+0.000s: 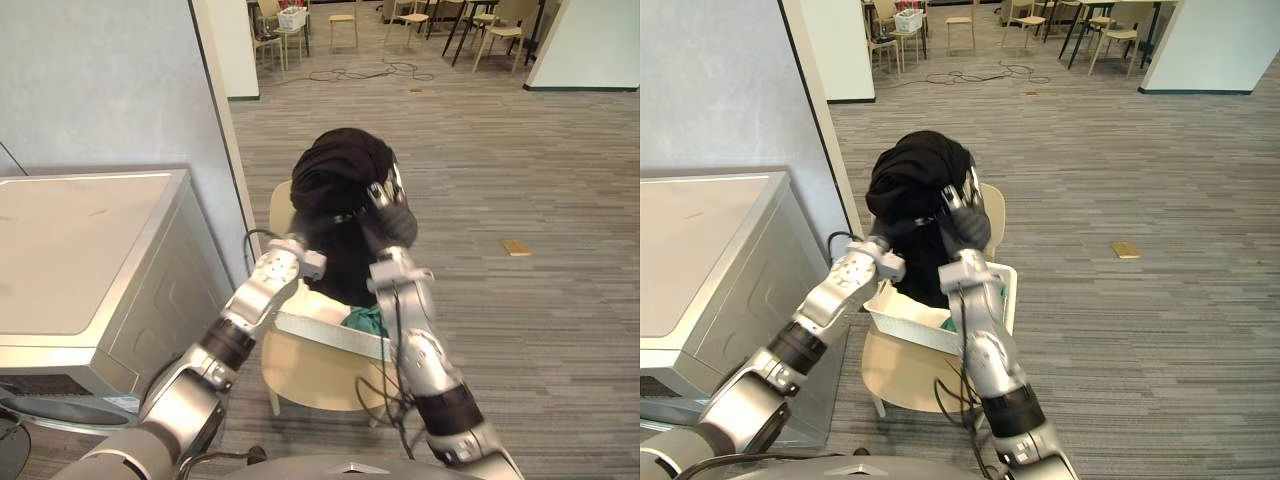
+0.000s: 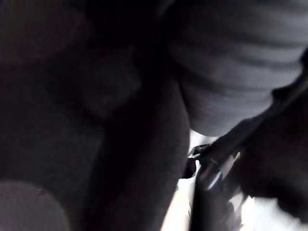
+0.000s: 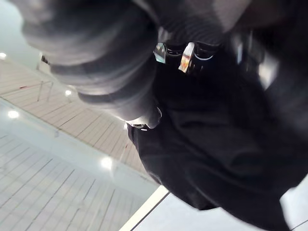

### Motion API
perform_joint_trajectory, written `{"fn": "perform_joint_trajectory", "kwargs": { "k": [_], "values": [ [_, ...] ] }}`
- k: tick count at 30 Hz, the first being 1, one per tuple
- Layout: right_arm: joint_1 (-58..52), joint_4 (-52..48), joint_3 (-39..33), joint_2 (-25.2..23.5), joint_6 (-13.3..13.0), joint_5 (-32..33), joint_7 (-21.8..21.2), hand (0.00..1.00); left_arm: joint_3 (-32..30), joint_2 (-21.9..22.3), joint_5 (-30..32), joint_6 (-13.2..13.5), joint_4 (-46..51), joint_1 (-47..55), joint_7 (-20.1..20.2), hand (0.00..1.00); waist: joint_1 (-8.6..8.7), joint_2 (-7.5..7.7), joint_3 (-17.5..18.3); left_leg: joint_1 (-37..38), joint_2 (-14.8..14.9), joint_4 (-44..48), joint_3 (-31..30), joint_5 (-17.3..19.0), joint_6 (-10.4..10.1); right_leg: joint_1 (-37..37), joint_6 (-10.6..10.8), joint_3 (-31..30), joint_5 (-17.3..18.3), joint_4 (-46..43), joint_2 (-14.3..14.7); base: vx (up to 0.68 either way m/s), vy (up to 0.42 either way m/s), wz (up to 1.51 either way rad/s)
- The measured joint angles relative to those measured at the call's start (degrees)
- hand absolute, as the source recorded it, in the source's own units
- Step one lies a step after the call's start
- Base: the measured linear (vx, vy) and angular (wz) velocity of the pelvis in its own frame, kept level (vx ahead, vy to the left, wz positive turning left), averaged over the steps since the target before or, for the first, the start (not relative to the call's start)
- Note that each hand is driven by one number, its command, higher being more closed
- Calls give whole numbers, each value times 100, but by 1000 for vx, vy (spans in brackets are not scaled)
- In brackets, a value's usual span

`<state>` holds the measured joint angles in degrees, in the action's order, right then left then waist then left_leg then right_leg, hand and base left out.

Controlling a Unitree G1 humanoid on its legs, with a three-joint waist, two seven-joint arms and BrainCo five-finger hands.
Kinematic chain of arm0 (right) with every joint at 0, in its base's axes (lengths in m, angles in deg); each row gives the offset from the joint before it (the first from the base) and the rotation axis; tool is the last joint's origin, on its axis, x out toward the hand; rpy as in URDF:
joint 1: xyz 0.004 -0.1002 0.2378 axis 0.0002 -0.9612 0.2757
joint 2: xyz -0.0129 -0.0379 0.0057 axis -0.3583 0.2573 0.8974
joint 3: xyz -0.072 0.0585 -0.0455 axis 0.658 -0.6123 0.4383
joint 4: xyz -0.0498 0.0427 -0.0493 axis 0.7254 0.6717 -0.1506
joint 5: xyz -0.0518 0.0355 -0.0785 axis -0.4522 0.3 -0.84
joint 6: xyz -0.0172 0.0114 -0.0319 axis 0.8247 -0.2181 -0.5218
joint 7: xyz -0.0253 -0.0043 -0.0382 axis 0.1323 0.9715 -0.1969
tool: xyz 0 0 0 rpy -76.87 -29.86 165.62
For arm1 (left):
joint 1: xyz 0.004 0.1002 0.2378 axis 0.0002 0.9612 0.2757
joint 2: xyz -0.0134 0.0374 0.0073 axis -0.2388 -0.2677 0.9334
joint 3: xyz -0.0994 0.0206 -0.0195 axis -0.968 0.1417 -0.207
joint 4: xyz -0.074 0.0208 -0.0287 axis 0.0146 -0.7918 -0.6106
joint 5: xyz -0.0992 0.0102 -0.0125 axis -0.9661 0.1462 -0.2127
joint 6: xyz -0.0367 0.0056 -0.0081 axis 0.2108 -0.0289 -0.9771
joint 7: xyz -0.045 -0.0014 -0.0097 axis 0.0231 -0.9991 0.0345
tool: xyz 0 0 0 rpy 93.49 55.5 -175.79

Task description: Pick up the laundry basket with both hands and put the clothes into the washing machine.

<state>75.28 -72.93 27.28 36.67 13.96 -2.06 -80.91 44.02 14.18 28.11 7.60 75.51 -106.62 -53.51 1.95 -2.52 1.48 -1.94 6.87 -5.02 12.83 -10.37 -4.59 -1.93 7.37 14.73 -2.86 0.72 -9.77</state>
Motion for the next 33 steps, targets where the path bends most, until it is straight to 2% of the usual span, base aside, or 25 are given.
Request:
{"fn": "perform_joint_trajectory", "kwargs": {
  "k": [4, 9, 15, 18, 21, 22, 23, 24, 25, 29, 33],
  "values": [
    [-1268, -36, -497, 224, 312, 0, -290, 0, -734, -231, -143, 144, 493, 353, 0, 100, 26, 6, 1, 1, 6, 0, 43, 23, -12, 32, -5, -45, 4, 23, 5, -4, -4, -7],
    [-2592, -443, -1208, 260, 625, -7, -762, 0, -1831, -429, -238, 232, 672, 942, -82, 100, 212, 59, 47, 0, 19, -1, 192, 115, -73, 150, -11, -205, 0, 26, 9, -1, -2, -15],
    [-3348, -190, -1640, 162, 1016, -216, -1138, 0, -2463, -586, -314, 317, 907, 1296, -122, 100, 322, 163, 119, -1, 14, 0, 318, 166, -75, 246, -15, -332, 0, 11, -1, 17, 1, -11],
    [-3360, 406, -1866, 93, 1176, -321, -1266, 0, -2529, -583, -356, 390, 1065, 1435, -112, 100, 336, 178, 156, 1, 12, 0, 351, 179, -76, 275, -33, -373, -10, -3, -2, 16, 1, -7],
    [-3324, 1113, -2439, -211, 1252, -822, -1267, 0, -2545, -451, -360, 472, 1444, 1920, -12, 100, 335, 159, 216, 2, 12, 0, 392, 184, -71, 305, -46, -418, -5, -34, -2, 26, -1, -7],
    [-3297, 1369, -2694, -319, 1250, -1381, -1189, 0, -2538, -337, -360, 491, 1599, 2204, 64, 100, 335, 149, 253, 6, 12, 1, 400, 182, -64, 304, -45, -426, -4, -34, -2, 28, -4, -4],
    [-3287, 1496, -2813, -356, 1246, -1616, -1165, 0, -2525, -288, -361, 493, 1634, 2329, 100, 100, 333, 143, 263, 8, 12, 1, 401, 181, -62, 302, -43, -426, -1, -35, -2, 35, -4, -2],
    [-3250, 1822, -3007, -409, 1232, -2250, -1023, 0, -2515, -176, -398, 492, 1682, 2606, 208, 100, 332, 131, 277, 12, 12, 0, 401, 178, -55, 301, -42, -426, 7, -38, -2, 0, 0, 0],
    [-3180, 2232, -3177, -475, 1229, -2509, -929, 0, -2483, -67, -460, 492, 1695, 2868, 298, 100, 324, 122, 282, 12, 13, 0, 394, 178, -54, 299, -28, -421, 26, -46, -2, 0, 0, 0],
    [-3185, 3215, -3402, -621, 1215, -2494, -761, 0, -2201, 81, -637, 486, 1694, 3755, 580, 100, 292, 101, 291, 26, 14, 0, 290, 207, -92, 238, -21, -336, 106, -131, -13, 3, 2, 13],
    [-3188, 4515, -3760, -779, 1196, -2493, -703, 0, -1862, 76, -646, 481, 1637, 4589, 975, 100, 147, 118, 276, 153, 12, 0, 204, 259, -57, 74, -14, -237, 235, -193, -24, -5, 5, 16]
  ]
}}
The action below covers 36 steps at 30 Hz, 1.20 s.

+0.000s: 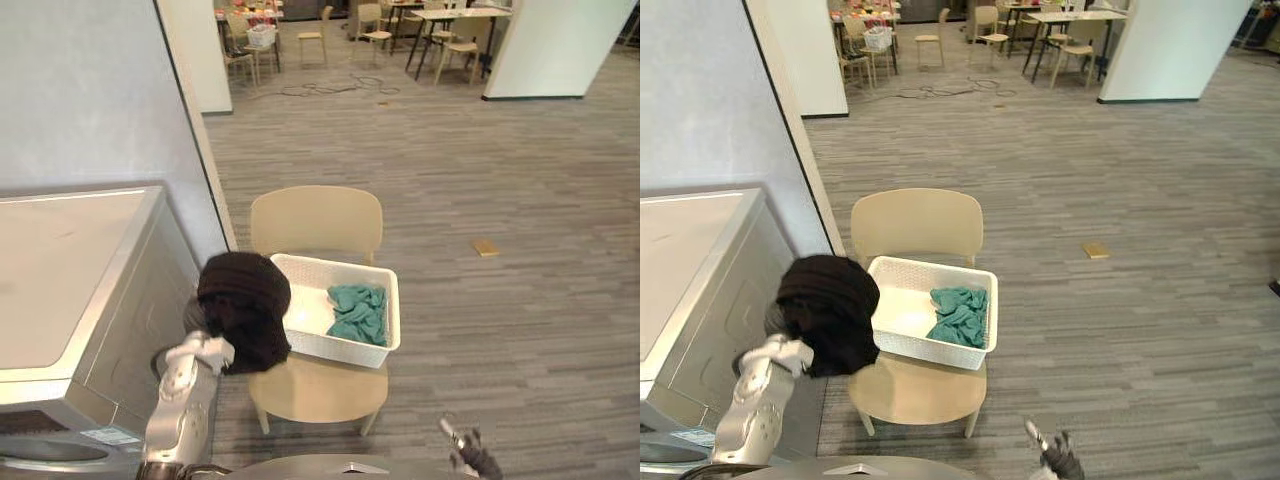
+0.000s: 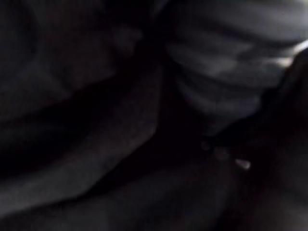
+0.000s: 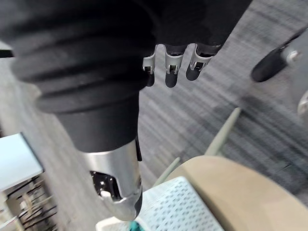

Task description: Pick up the laundry basket with both hands and put the clothes into the washing machine.

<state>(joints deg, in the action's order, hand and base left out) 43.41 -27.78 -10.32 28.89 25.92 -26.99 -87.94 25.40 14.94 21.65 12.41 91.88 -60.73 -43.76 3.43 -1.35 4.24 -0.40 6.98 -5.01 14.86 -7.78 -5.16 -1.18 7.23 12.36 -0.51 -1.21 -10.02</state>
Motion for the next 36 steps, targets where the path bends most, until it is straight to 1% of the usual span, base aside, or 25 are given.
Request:
{"fn": "perform_joint_trajectory", "kwargs": {
  "k": [2, 4, 5, 6, 8, 9, 12, 17, 20, 22, 23, 24, 25, 26, 27, 28, 29, 30, 31, 32, 33, 34, 35, 36],
  "values": [
    [-20, 639, -226, -92, -14, 4, 70, 0, 152, 2, 6, -10, -140, 360, 101, 100, -29, 10, -21, 42, -2, 0, -91, 5, 6, -115, 2, 108, 70, -22, 1, -3, 0, 27],
    [-18, 1195, -295, -110, -30, -48, 108, 0, 331, 5, 16, -14, -294, 614, 204, 100, -109, 9, 1, 56, 2, -1, -98, 7, 7, -133, 5, 121, 90, -35, 7, -1, -1, 11],
    [-20, 1548, -289, -113, -29, -209, 110, 0, 488, 2, 16, -42, -430, 709, 214, 100, -152, 1, -6, 55, 0, -1, -114, 7, 7, -148, 9, 136, 104, -34, 7, -4, -1, 9],
    [-13, 1724, -343, -120, -17, -561, 112, 0, 619, 11, 9, -88, -560, 802, 264, 100, -162, 5, -8, 56, -10, -1, -143, 7, 7, -164, 7, 140, 127, -32, 7, -4, 1, 11],
    [-22, 1869, -243, -62, 15, -1176, 133, 0, 840, 5, -29, -193, -729, 899, 372, 100, -144, 17, -19, 69, -31, -1, -202, 7, 8, -217, 13, 136, 157, -27, 8, 7, 7, 14],
    [-17, 1920, -226, -63, 6, -1348, 140, 0, 923, 15, -40, -239, -821, 927, 416, 100, -146, 28, -29, 89, -33, -1, -214, 8, 9, -239, 16, 132, 159, -26, 8, 8, 6, 10],
    [16, 2018, -67, -3, -21, -1346, 138, 0, 1002, 12, -51, -247, -849, 983, 444, 100, -163, 81, -55, 140, -17, -1, -220, 22, 8, -308, 19, 116, 161, -14, 27, 0, 0, 0],
    [177, 2159, 180, 151, -88, -1357, 143, 0, 1004, -5, -55, -246, -852, 980, 444, 100, -184, 89, -97, 49, -13, 0, -335, 22, 8, -305, 19, 209, 175, -14, 41, -1, -6, 9],
    [340, 2226, 335, 305, -105, -1567, 160, 0, 993, 9, -116, -246, -832, 979, 445, 100, -274, 99, -272, 8, -21, 9, -536, 19, 8, -326, 31, 388, 271, -197, 27, 12, -15, 31],
    [503, 2223, 526, 417, -104, -1585, 192, 0, 949, 8, -144, -246, -703, 969, 444, 100, -343, 105, -440, -90, -29, 45, -705, -75, 10, -218, 15, 555, 478, -598, -19, 6, -33, 60],
    [726, 2196, 628, 450, -106, -1791, 282, 0, 926, 0, -144, -245, -451, 926, 440, 100, -368, 103, -641, -311, -74, 290, -933, -135, 65, -56, -1, 783, 703, -1135, -132, -19, -37, 80],
    [850, 2179, 646, 506, -102, -1858, 320, 0, 903, -2, -144, -245, -291, 916, 437, 100, -401, 126, -727, -432, -95, 492, -1052, -137, 73, 61, -10, 874, 801, -1417, -187, -60, -56, 112],
    [1066, 2117, 749, 573, -99, -2004, 389, 0, 868, 3, -143, -240, 14, 926, 437, 100, -445, 69, -850, -876, -118, 841, -1338, -188, 97, 351, -140, 1030, 946, -1886, -237, -99, -60, 113],
    [1230, 2027, 768, 626, -98, -2026, 389, 0, 841, 9, -143, -234, 179, 813, 439, 100, -456, 34, -957, -1169, -174, 973, -1449, -413, 201, 470, -245, 1220, 1064, -2061, -259, -206, -72, 166],
    [1452, 1972, 773, 657, -95, -2025, 392, 0, 787, 15, -144, -227, 261, 497, 441, 100, -469, 99, -1097, -1303, -215, 851, -1484, -695, 304, 489, -352, 1415, 1191, -2070, -400, -200, -14, 140],
    [1747, 1957, 713, 705, -102, -2035, 395, 0, 685, 80, -144, -223, 291, 378, 436, 100, -591, 156, -1269, -1532, -135, 2011, -943, 285, 788, 518, -324, 1654, 1139, -2267, -594, -213, 21, 114],
    [1878, 1772, 734, 718, -117, -2030, 407, 0, 658, 102, -143, -224, 289, 345, 432, 100, -609, 124, -1328, -1662, 44, 3339, -458, 1010, 996, 439, -324, 1751, 1121, -2304, -669, -184, 40, 55],
    [1934, 1481, 748, 717, -124, -2011, 403, 0, 684, 124, -141, -223, 289, 402, 432, 100, -648, 88, -1323, -1412, 345, 4409, -91, 1525, 856, 292, -350, 1828, 1070, -2302, -756, -192, 26, 47],
    [1925, 1349, 800, 709, -132, -2008, 399, 0, 705, 138, -141, -223, 291, 433, 432, 100, -636, 73, -1314, -1188, 516, 4684, 33, 1664, 786, 212, -364, 1877, 1041, -2294, -805, -187, 56, 55],
    [1893, 1362, 859, 686, -206, -1973, 395, 0, 770, 192, -140, -217, 245, 458, 430, 100, -561, 57, -1209, -774, 904, 4901, 135, 1779, 706, 107, -310, 2124, 969, -2181, -866, -179, 117, 87],
    [1897, 1410, 787, 670, -234, -1956, 412, 0, 864, 286, -133, -211, 122, 381, 434, 100, -478, 10, -1055, -567, 1297, 4730, 135, 1785, 639, 155, -263, 2347, 843, -2083, -900, -174, 152, 99],
    [1899, 1458, 703, 670, -232, -1977, 470, 0, 924, 331, -132, -211, 24, 309, 429, 100, -435, -35, -986, -484, 1428, 4516, 110, 1753, 530, 200, -244, 2434, 784, -2057, -929, -137, 257, 98],
    [1906, 1584, 588, 690, -227, -1999, 594, 0, 980, 418, -130, -214, -123, 220, 428, 100, -382, -122, -828, -367, 1523, 3967, 17, 1479, 330, 392, -169, 2539, 673, -2082, -983, -120, 439, 103],
    [1967, 1862, 315, 742, -203, -2106, 733, 0, 990, 515, -129, -222, -293, 71, 395, 100, -308, -259, -717, -131, 1255, 2892, -39, 1602, -324, 606, -165, 2703, 403, -2063, -1104, -123, 466, 125]
  ]
}}
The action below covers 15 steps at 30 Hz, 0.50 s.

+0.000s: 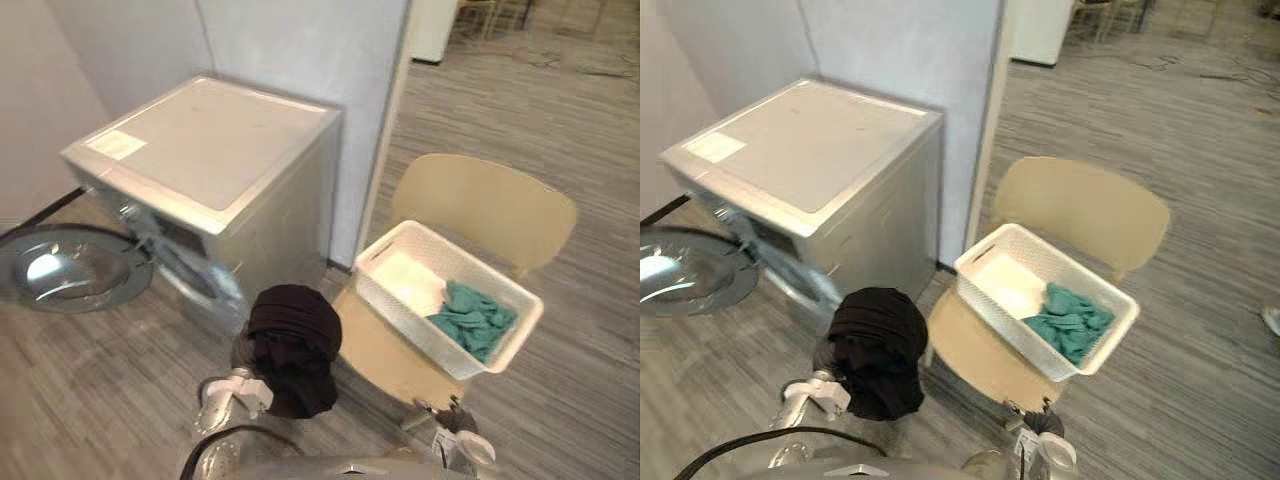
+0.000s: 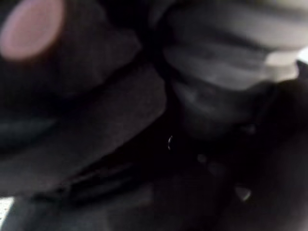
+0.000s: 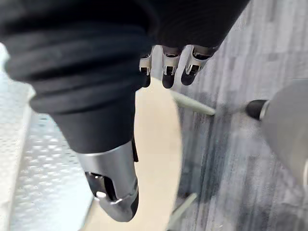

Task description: Pick up the laundry basket with both hands and put the clothes into the washing machine.

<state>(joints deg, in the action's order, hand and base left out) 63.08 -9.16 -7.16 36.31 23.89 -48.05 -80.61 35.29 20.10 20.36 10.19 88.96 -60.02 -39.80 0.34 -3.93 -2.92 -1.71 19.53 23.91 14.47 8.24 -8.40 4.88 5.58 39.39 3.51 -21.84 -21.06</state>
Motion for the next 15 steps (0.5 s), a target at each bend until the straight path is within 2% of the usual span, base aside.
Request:
{"fn": "perform_joint_trajectory", "kwargs": {
  "k": [1, 3, 5, 7, 10, 12, 13, 14, 15],
  "values": [
    [-3, 277, -112, -119, 90, -90, 56, 0, 4, -62, 6, 0, -36, -66, -55, 100, 70, 68, -10, 6, -181, -460, -31, 39, -63, -12, -179, 136, -255, 139, -94, -118, 405, 115],
    [-81, 479, -261, -298, 147, -67, 89, 0, -87, -283, 32, 6, -63, -80, -93, 100, 69, 168, -37, 187, -380, -961, -38, 3, -131, -175, -319, 271, -537, 163, -242, -99, 336, 90],
    [-208, 707, -347, -320, 191, -74, 104, 0, -219, -449, 82, 15, -139, -57, -95, 100, 57, 282, 23, 322, -564, -1288, -121, -22, -195, -404, -276, 248, -527, 406, -265, -78, 259, 64],
    [-248, 853, -384, -316, 216, -106, 100, 0, -304, -454, 209, 38, -260, -29, -97, 100, -45, 337, 40, 436, -717, -1528, -233, -68, -250, -563, -166, 273, -624, 485, -366, -76, 123, 37],
    [-270, 901, -399, -302, 222, -138, 82, 0, -393, -380, 304, 38, -259, 241, -95, 100, -85, 384, 46, 515, -916, -1767, -311, -215, -192, -663, -108, 294, -660, 484, -534, -107, 54, 22],
    [-318, 900, -601, -249, 224, -138, 41, 0, -395, -236, 445, 34, -260, 478, -93, 100, -142, 384, -68, 576, -1244, -2035, -484, -382, -63, -749, -103, 388, -663, 372, -880, -124, 43, 47],
    [-327, 888, -621, -232, 225, -140, 29, 0, -394, -199, 448, 33, -260, 518, -92, 100, -139, 385, -84, 587, -1306, -2078, -544, -374, 0, -780, -133, 374, -683, 282, -967, -125, 46, 59],
    [-386, 796, -652, -222, 234, -142, 23, 0, -393, -146, 468, 30, -273, 567, -91, 100, -117, 372, -90, 605, -1386, -2122, -686, -391, 32, -798, -268, 253, -764, 99, -1082, -93, 36, 82],
    [-468, 673, -642, -255, 242, -153, 19, 0, -395, -113, 531, 31, -273, 624, -91, 100, -81, 350, -89, 619, -1399, -2139, -868, -431, 92, -769, -576, -250, -966, -121, -1069, -81, 38, 84]
  ]
}}
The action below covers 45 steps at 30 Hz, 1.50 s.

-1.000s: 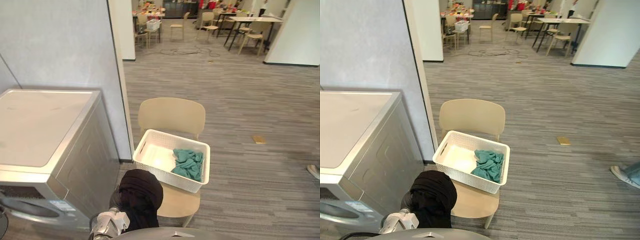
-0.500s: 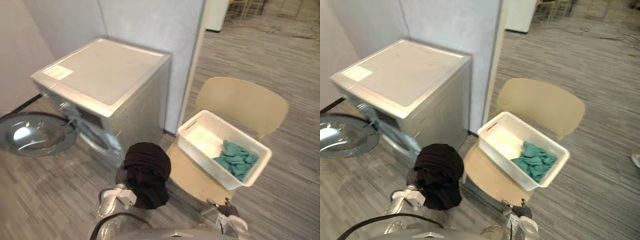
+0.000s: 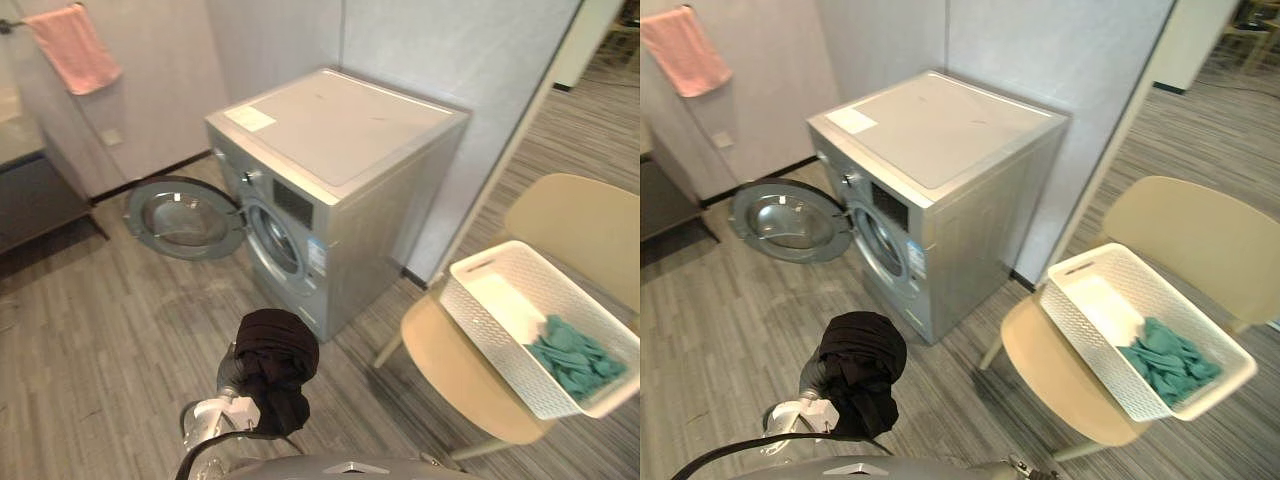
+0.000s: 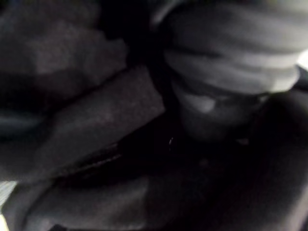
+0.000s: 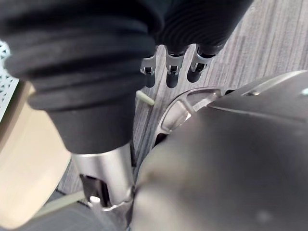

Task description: Pick up the laundry basket with both hands and put the clothes into the washing machine.

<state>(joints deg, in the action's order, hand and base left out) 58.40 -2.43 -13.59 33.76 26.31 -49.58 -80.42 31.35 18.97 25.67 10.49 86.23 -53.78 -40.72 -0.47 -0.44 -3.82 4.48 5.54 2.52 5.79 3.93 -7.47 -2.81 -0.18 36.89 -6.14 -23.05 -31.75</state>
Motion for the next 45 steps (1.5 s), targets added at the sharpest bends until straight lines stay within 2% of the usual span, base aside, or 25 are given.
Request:
{"fn": "perform_joint_trajectory", "kwargs": {
  "k": [2, 3, 5, 6, 7, 8, 9, 13, 15, 17, 18, 21, 23, 24, 25, 27, 29, 30, 31, 32, 34, 38, 42, 43, 45],
  "values": [
    [-50, -232, 82, -144, 7, -148, 4, 0, -77, 30, 26, 4, 13, 102, -5, 100, -63, -57, -41, 113, 100, -180, -91, -70, 58, 276, -86, -1030, 36, -429, 271, -41, 12, 50],
    [-52, -382, 177, -260, 4, -204, -9, 0, -327, 27, 30, 14, 21, 119, -56, 100, -81, 25, -66, 137, 254, -197, -126, -126, 82, 447, 220, -1635, 808, -887, 796, -30, -77, 20],
    [-150, -534, 400, -476, -13, -197, -41, 0, -469, -21, 92, 21, 25, 111, -148, 100, -101, 338, -46, -41, 294, -120, -173, -136, 54, 379, 308, -1891, 1731, -657, 1480, -53, -174, 22],
    [-187, -538, 454, -597, -25, -159, -42, 0, -412, -69, 127, 18, 64, 99, -151, 100, -88, 527, -30, -280, 216, -25, -243, -154, 38, 162, 494, -2145, 2183, 10, 1644, -54, -153, 34],
    [-186, -535, 421, -629, -38, -82, -42, 0, -374, -59, 130, 0, 30, 48, -155, 100, -76, 525, -53, -412, 223, 42, -339, -168, 34, 147, 940, -2205, 2206, 195, 1736, -43, -131, 57],
    [-237, -555, 339, -627, -44, 44, -37, 0, -268, -37, 132, -31, 63, 46, -160, 100, 12, 543, -42, -564, 231, 196, -423, -301, 290, 168, 856, -2282, 2259, 318, 1914, 23, -155, 86],
    [-408, -558, 237, -642, -50, 89, -37, 0, -86, 10, 133, -41, 112, 43, -152, 100, 54, 472, -84, -772, 207, 462, -436, -350, 326, 66, 790, -2468, 2321, 401, 2068, 54, -151, 108],
    [-800, -525, 50, -661, -30, 214, -37, 0, 86, 165, 138, -37, 276, -87, -113, 100, 153, 337, -67, -1065, 107, 920, -747, -312, 217, -277, 628, -2981, 2204, 290, 2314, 120, -43, 111],
    [-791, -533, 55, -610, -28, 250, -43, 0, 111, 210, 138, -23, 287, -147, -104, 100, 92, 253, -43, -1294, 184, 1473, -779, -47, 103, -441, 623, -3016, 2206, 255, 2448, 63, 3, 60],
    [-668, -557, 68, -510, -71, 253, -62, 0, 109, 216, 131, -21, 341, -83, -106, 100, 34, 53, -69, -1433, 360, 1994, -845, 286, 30, -605, 400, -3009, 2238, 297, 2645, 14, 3, 22],
    [-632, -565, 108, -491, -102, 255, -119, 0, 67, 200, 129, -21, 461, -1, -112, 100, -29, -55, -130, -1569, 453, 2408, -856, 423, -81, -689, 147, -3010, 2386, 381, 2744, -82, 18, -7],
    [-403, -688, 230, -358, -95, 258, -148, 0, -133, 209, 122, -25, 663, 62, -121, 100, -169, -159, -385, -2559, 768, 4447, -954, 295, -210, -821, 241, -3240, 2965, 266, 2937, -155, 44, -12],
    [-379, -829, 401, -427, -70, 260, -140, 0, -363, 226, 121, -39, 660, 172, -150, 100, -222, 70, -365, -2620, 818, 4548, -700, 78, -20, -840, 276, -3370, 2977, 242, 2725, -54, 61, -30],
    [-359, -980, 517, -412, -60, 260, -135, 0, -440, 215, 117, -16, 663, 146, -164, 100, -268, 90, -353, -2640, 948, 4367, -576, 328, 243, -758, 298, -3494, 2962, 248, 2663, 27, 39, -43],
    [-317, -1012, 572, -405, -62, 260, -135, 0, -496, 212, 117, -11, 659, 146, -178, 100, -263, 87, -354, -2657, 1024, 4138, -562, 426, 293, -717, 326, -3548, 2948, 251, 2624, 67, 118, -56],
    [-248, -1096, 749, -426, -36, 256, -123, 0, -570, 235, 114, -18, 608, 144, -242, 100, -247, 159, -307, -2630, 1335, 2690, -601, 430, 354, -606, 393, -3774, 2962, 359, 2466, 150, 248, -44],
    [-191, -924, 698, -373, -38, 247, -121, 0, -561, 302, 116, -17, 342, 128, -281, 100, -239, 204, -180, -2583, 1299, 1597, -1043, 321, 159, -594, 659, -4101, 3119, 508, 2215, 263, 423, -41],
    [-67, -653, 620, -286, -20, 247, -117, 0, -583, 316, 116, -18, 63, 120, -318, 100, -266, 208, -139, -2590, 1184, 1829, -1002, -1, -425, -730, 713, -4308, 3198, 666, 1999, 281, 424, -58],
    [-52, -485, 526, -264, -16, 243, -130, 0, -603, 318, 116, -28, -69, 150, -341, 100, -280, 272, -29, -2602, 1031, 2072, -914, -118, -559, -779, 649, -4430, 3214, 771, 1784, 491, 643, -75],
    [13, -186, 483, -371, -12, 243, -155, 0, -680, 180, 117, -38, -270, 211, -381, 100, -183, 493, 172, -2760, 745, 2538, -788, 31, -561, -762, 661, -4726, 2844, 807, 1486, 525, 600, -24],
    [-10, 37, 306, -560, -3, 277, -178, 0, -647, -96, 123, -63, -429, 41, -373, 100, 20, 571, 303, -2868, 530, 2851, -748, 222, -441, -546, 732, -4963, 2073, 369, 1390, 486, 502, 1],
    [-107, 149, -82, -561, -21, 263, -167, 0, -540, -517, 136, -44, -420, -237, -319, 100, 148, 515, 290, -2018, 298, 2508, -215, 527, 54, 582, 353, -5190, -407, -1575, 1396, 357, 366, -26],
    [-210, -183, -112, -610, -40, 284, -214, 0, -595, -527, 146, -26, -376, -307, -358, 100, 196, 313, 34, -647, 291, 1724, 500, 702, 295, 1770, 243, -4130, 1388, -3509, 1924, 228, 186, -76],
    [-265, -393, -60, -603, -39, 273, -268, 0, -591, -488, 148, -26, -283, -316, -362, 100, 220, 252, 9, -331, 332, 1548, 744, 860, 327, 2075, 242, -3669, 1779, -3522, 2225, 170, 58, -101],
    [-289, -550, -53, -652, -24, 268, -290, 0, -527, -393, 146, -23, -98, -370, -360, 100, 252, 244, -86, 9, 371, 1414, 1037, 1022, 279, 2308, 250, -2674, 2074, -3002, 2300, 150, -31, -66]
  ]
}}
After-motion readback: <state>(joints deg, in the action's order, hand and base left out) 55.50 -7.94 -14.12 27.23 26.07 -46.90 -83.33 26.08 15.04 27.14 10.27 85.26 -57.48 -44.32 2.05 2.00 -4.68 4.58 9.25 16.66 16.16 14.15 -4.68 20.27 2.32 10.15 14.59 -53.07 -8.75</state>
